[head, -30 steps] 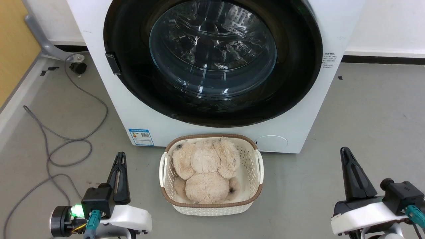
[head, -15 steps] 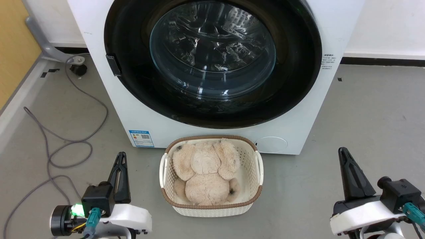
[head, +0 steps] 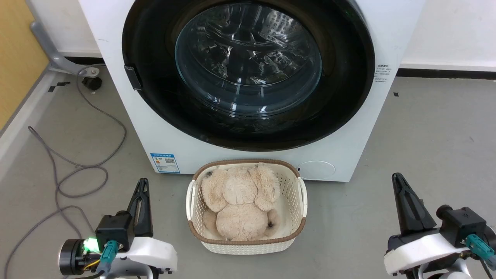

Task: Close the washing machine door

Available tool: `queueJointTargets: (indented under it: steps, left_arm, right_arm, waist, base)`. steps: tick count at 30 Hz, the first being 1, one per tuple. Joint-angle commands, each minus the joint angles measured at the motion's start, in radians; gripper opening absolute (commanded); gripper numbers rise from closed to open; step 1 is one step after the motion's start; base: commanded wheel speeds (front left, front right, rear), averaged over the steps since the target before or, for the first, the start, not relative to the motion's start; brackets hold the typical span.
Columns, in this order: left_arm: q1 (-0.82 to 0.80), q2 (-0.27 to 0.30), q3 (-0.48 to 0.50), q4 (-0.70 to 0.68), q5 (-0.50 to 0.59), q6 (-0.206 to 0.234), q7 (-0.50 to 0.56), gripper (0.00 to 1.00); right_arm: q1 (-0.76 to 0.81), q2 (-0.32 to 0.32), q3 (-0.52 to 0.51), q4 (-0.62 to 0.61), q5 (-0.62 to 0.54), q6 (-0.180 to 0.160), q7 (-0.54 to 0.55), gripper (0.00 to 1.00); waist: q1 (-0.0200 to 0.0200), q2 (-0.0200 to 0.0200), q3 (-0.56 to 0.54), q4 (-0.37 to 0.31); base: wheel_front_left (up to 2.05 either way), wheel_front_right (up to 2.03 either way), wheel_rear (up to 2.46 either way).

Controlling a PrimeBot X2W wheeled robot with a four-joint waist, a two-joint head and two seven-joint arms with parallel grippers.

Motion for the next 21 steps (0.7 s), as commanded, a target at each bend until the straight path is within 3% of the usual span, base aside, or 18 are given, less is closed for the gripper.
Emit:
queueJointTargets:
  steps: [1, 21]
  left_arm:
    - [0.015, 0.000, 0.003, -0.007, 0.003, -0.008, 0.006, 0.00]
    - [0.022, -0.001, 0.006, -0.023, 0.005, -0.023, 0.047, 0.00]
  right_arm:
    - [0.018, 0.002, 0.002, -0.007, -0.006, 0.000, 0.006, 0.00]
    - [0.025, 0.003, 0.007, -0.021, -0.030, 0.000, 0.047, 0.00]
  waist:
    - [0.0000, 0.0000, -0.001, 0.000]
    - [0.0000, 0.0000, -0.009, 0.000]
  base:
    - [0.00, 0.00, 0.00]
    - [0.00, 0.00, 0.00]
